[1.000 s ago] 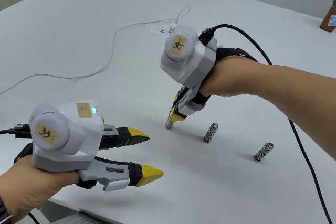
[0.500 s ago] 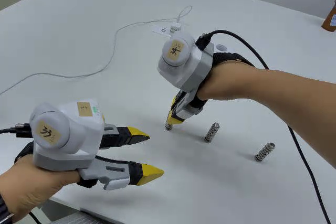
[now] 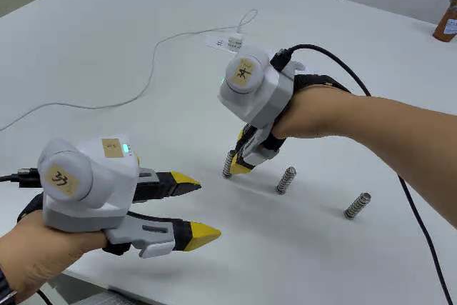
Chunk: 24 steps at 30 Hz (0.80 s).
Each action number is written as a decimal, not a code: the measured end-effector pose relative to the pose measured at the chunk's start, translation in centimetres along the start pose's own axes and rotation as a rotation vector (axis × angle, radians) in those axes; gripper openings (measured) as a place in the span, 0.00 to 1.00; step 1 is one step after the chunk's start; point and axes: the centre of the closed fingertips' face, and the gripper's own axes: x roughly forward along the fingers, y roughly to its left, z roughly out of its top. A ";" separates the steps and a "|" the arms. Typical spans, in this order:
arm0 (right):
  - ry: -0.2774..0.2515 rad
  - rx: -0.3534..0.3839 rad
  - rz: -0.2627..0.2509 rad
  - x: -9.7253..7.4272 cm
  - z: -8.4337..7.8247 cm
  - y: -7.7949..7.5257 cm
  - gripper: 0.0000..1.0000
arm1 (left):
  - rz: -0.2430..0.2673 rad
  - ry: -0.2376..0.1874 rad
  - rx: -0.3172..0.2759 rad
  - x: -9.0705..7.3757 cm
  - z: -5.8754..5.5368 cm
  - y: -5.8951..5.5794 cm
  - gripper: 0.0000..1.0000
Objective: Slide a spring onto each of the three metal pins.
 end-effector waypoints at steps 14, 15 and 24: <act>-0.108 0.105 -0.049 -3.3 -1.9 -0.1 0.27 | -0.006 0.003 0.005 0.4 0.5 -0.4 0.48; -0.113 0.110 -0.050 -3.4 -2.0 0.0 0.27 | -0.005 0.003 0.005 0.4 0.5 -0.4 0.48; -0.158 0.176 -0.081 -4.3 -4.8 0.0 0.31 | 0.001 0.009 0.008 0.4 0.8 -0.2 0.48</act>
